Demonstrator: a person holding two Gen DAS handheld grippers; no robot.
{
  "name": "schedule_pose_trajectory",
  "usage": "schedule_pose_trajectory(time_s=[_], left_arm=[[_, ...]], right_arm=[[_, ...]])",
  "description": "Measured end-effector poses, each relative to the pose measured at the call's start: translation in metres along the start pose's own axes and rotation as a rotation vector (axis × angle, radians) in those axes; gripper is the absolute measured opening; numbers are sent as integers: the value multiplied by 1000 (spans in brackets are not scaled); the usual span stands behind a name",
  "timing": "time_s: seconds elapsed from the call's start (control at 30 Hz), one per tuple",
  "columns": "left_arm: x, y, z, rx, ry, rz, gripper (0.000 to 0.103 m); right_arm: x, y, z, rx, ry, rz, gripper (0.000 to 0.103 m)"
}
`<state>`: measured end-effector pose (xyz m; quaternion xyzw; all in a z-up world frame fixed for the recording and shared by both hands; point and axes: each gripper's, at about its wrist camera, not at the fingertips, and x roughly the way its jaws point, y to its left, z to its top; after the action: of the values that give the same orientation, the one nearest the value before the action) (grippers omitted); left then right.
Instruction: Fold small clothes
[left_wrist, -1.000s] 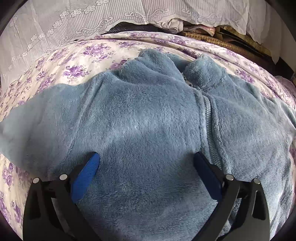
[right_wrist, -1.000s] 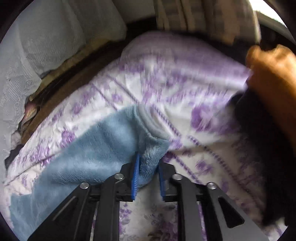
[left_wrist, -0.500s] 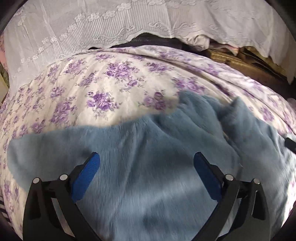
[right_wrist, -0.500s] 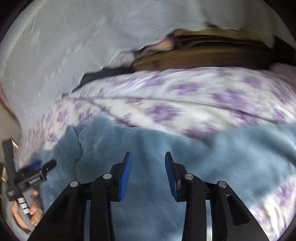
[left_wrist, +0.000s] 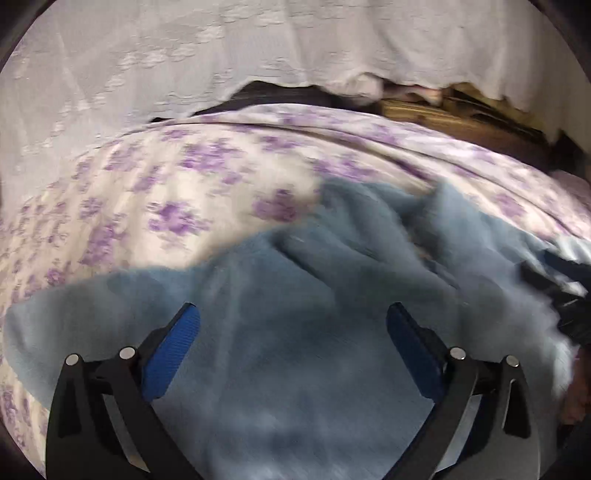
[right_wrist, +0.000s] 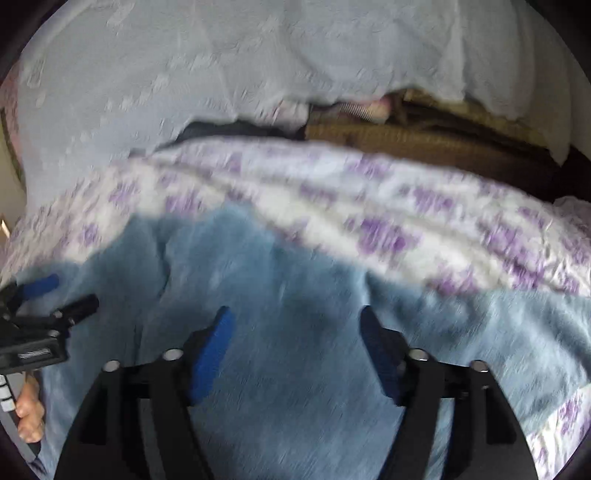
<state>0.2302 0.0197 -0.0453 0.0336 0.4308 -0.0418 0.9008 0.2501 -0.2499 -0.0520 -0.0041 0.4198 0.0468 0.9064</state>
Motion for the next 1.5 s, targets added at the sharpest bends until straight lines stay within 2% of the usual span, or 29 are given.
schedule_pose_trajectory(time_s=[0.03,0.07,0.1,0.17,0.2,0.23,0.3,0.43,0.5,0.63,0.73,0.87,0.9,0.97,1.0,1.07,1.2,1.3,1.43,1.5], left_arm=[[8,-7,-7,20,52,-39,99],[15,-14,-14,40,96,-39,99],[27,-20,-20,76,138,-5,99],[21,-27,-24,115,88,48,99],[16,-27,-24,112,100,56,99],[9,-24,-26,91,117,44,99],[-11,-18,-40,57,118,-18,99],[-49,-20,-75,57,109,-88,99],[-67,-30,-102,80,119,-96,99],[-80,-44,-146,151,104,-16,99],[-90,-40,-154,120,95,3,99],[-122,-29,-167,69,40,-46,99],[-123,-27,-169,73,41,-47,99],[-115,-26,-174,91,78,-42,99],[-111,-23,-174,79,91,-48,99],[-113,-12,-166,44,98,-84,99],[-142,31,-135,-52,-52,54,99],[-154,76,-97,-148,-166,115,99],[-135,125,-57,-248,-221,210,99],[-106,154,-48,-311,-173,247,99]], right_arm=[[11,2,-4,-13,43,-7,82],[21,4,-9,-32,73,-17,83],[30,8,-8,-53,74,-31,84],[24,4,-6,-44,61,-30,83],[12,0,-11,-23,43,-36,82],[1,-4,-15,-2,33,-52,83],[-32,0,-32,13,18,-16,83],[-82,8,-71,-19,-18,29,83],[-84,27,-88,-56,-14,37,83],[-89,48,-147,-87,55,37,83],[-101,54,-151,-125,19,-10,83],[-138,51,-164,-101,-72,13,83],[-143,51,-169,-115,-76,31,84],[-137,54,-176,-136,-28,62,85],[-124,57,-181,-143,28,64,88],[-119,59,-183,-160,36,40,89],[-144,37,-166,-58,-41,87,89],[-152,10,-143,46,-66,109,89],[-149,-20,-100,109,-135,32,87],[-136,-38,-78,148,-150,-11,87]])
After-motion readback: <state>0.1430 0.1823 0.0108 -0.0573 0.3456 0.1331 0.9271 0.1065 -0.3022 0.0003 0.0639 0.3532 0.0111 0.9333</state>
